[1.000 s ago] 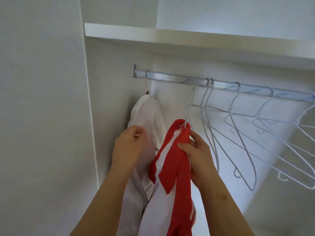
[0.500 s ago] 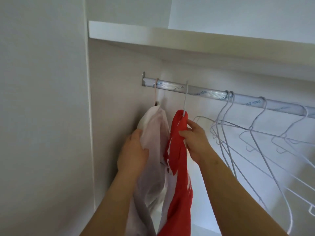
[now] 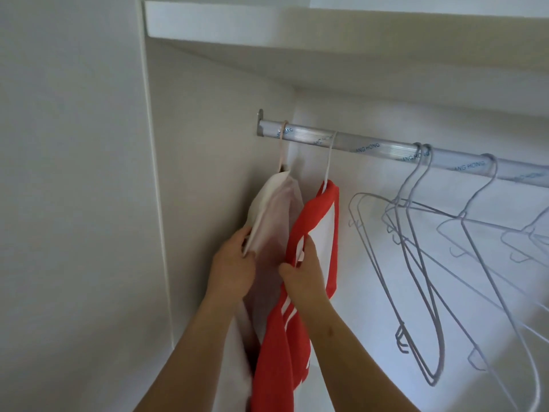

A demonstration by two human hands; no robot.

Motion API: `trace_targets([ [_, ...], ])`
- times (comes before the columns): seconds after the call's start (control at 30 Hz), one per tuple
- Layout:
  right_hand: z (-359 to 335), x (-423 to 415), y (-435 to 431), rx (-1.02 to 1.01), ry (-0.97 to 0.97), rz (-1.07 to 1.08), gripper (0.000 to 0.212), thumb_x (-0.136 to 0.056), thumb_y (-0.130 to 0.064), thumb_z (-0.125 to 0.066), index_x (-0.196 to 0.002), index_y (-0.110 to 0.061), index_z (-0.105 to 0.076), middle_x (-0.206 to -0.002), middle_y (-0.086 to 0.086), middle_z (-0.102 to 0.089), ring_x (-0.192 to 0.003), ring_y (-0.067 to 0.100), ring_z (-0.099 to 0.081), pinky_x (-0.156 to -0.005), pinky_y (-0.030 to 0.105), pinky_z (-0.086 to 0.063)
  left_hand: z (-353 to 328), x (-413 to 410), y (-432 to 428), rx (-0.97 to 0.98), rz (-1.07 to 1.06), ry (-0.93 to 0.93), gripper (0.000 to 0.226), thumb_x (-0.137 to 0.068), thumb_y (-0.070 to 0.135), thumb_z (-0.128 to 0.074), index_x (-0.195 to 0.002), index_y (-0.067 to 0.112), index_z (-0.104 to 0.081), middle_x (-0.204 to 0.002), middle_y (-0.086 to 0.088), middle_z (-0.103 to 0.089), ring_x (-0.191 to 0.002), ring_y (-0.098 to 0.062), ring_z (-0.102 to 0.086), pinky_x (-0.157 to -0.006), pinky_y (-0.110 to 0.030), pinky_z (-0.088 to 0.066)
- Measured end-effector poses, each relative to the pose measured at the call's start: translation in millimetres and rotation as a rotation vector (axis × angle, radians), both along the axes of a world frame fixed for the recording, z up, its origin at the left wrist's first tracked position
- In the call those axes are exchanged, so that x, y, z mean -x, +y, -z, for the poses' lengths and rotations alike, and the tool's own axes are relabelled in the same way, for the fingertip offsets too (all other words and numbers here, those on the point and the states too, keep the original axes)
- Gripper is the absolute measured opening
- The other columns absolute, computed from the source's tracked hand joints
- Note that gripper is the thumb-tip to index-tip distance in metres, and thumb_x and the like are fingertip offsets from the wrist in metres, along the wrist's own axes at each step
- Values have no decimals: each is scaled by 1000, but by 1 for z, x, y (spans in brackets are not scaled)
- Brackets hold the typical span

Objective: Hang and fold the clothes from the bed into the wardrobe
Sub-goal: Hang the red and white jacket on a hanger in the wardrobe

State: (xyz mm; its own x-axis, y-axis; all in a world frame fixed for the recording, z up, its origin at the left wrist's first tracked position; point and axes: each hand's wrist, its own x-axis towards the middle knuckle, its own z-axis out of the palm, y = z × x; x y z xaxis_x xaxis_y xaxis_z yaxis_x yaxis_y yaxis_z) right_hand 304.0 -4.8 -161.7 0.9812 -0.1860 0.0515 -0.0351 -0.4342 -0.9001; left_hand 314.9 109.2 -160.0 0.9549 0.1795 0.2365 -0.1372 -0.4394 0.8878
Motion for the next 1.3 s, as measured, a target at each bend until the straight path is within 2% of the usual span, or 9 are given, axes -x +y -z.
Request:
trace_targets([
  [0.1, -2, 6, -2, -32, 7, -31, 68, -92, -7, -46, -149, -23, -13, -143, 8, -41, -117, 29, -53, -94, 42, -51, 1, 2, 1, 8, -5, -20, 51, -91, 4, -43, -138, 22, -45, -134, 1, -54, -119, -16, -50, -88, -15, -34],
  [0.3, -16, 18, -7, -107, 21, -120, 62, -91, -4, -46, -147, -20, -25, -127, 5, -53, -84, 10, -58, -62, 15, -51, 4, 11, 2, -31, -19, -35, 48, -91, 2, -41, -136, 20, -48, -130, -1, -57, -112, -15, -52, -83, -13, -33],
  [0.5, -8, 41, -10, -189, -3, -71, 56, -92, -19, -54, -143, -25, -32, -136, -1, -49, -116, 21, -54, -97, 35, -48, 9, 25, -3, -18, -47, -32, 49, -89, -4, -39, -132, 15, -51, -123, -6, -61, -102, -19, -56, -77, -14, -35],
  [0.63, 7, 70, -12, -250, 26, -49, 52, -94, -30, -53, -142, -27, -33, -138, -6, -46, -119, 17, -51, -96, 30, -45, 20, 52, -6, -73, -69, -11, 51, -87, -6, -38, -131, 15, -50, -116, -10, -62, -96, -22, -56, -69, -14, -31],
  [0.77, 22, 106, -16, -288, 76, -39, 38, -97, -14, -43, -132, -26, -51, -125, 0, -60, -112, 20, -58, -99, 39, -48, 31, 87, -5, -83, -78, 39, 48, -86, -3, -42, -129, 16, -50, -115, -8, -61, -96, -24, -54, -77, -26, -38],
  [0.87, 37, 144, -21, -360, 139, -3, 37, -91, -6, -46, -123, -19, -59, -118, 7, -64, -107, 24, -61, -98, 40, -49, 43, 129, -6, -1, -88, 77, 43, -89, -1, -43, -126, 19, -52, -116, 1, -58, -102, -17, -55, -80, -21, -36],
  [1.0, 62, 202, -24, -394, 201, 43, 25, -92, -11, -51, -113, -21, -60, -104, 1, -63, -98, 18, -60, -92, 33, -47, 69, 195, -13, 69, -18, 214, 33, -90, 4, -45, -115, 22, -58, -102, 6, -60, -84, -9, -56, -73, -20, -46],
  [1.13, 93, 271, -32, -464, 281, 107, 19, -90, -9, -52, -93, -23, -63, -75, -5, -60, -66, 10, -53, -65, 23, -43, 98, 261, -25, 183, 132, 446, 21, -91, 8, -51, -107, 19, -60, -97, 0, -65, -87, -16, -63, -70, -21, -47],
  [1.3, 131, 359, -40, -510, 420, 170, 15, -91, -13, -52, -85, -23, -60, -81, -3, -60, -73, 11, -54, -63, 20, -45, 127, 335, -34, 208, 259, 678, 15, -91, 6, -53, -100, 15, -61, -90, -1, -63, -77, -13, -60, -67, -23, -45],
])
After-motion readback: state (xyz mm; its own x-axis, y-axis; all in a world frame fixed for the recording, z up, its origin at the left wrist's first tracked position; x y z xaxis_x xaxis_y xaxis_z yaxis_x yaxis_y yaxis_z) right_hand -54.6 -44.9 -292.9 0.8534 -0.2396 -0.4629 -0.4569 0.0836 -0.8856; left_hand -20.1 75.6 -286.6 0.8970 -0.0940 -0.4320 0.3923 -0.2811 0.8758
